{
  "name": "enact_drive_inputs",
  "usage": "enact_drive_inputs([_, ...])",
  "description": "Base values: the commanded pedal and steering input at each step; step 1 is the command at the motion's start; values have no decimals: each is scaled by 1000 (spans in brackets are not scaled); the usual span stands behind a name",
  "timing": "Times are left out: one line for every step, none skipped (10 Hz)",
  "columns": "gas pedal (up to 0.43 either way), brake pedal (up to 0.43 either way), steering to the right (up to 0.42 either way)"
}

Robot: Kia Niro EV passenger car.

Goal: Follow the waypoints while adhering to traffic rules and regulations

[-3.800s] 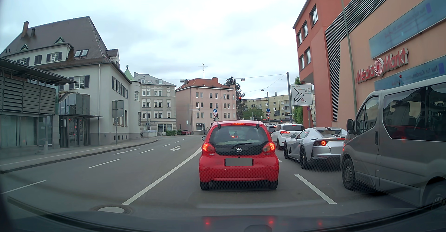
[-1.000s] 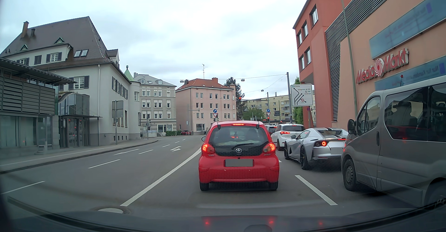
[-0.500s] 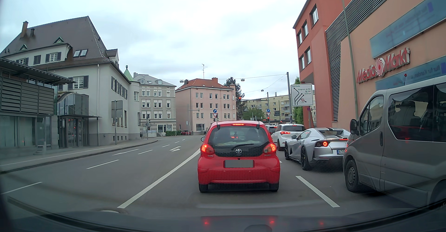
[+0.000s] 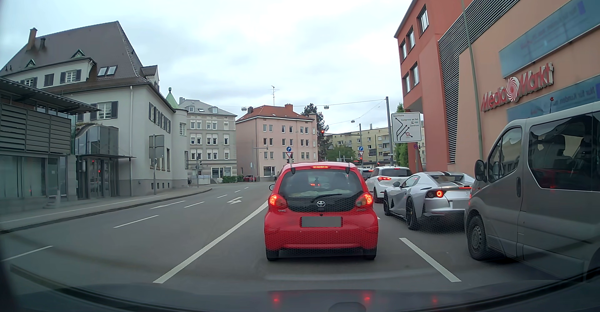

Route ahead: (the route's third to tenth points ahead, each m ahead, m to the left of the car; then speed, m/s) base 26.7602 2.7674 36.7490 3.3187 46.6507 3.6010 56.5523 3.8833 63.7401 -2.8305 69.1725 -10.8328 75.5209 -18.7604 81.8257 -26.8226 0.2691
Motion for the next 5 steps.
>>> enact_drive_inputs([0, 152, 7])
enact_drive_inputs([0, 152, 7])
enact_drive_inputs([0, 152, 7])
enact_drive_inputs([0, 152, 6])
enact_drive_inputs([0, 152, 7])
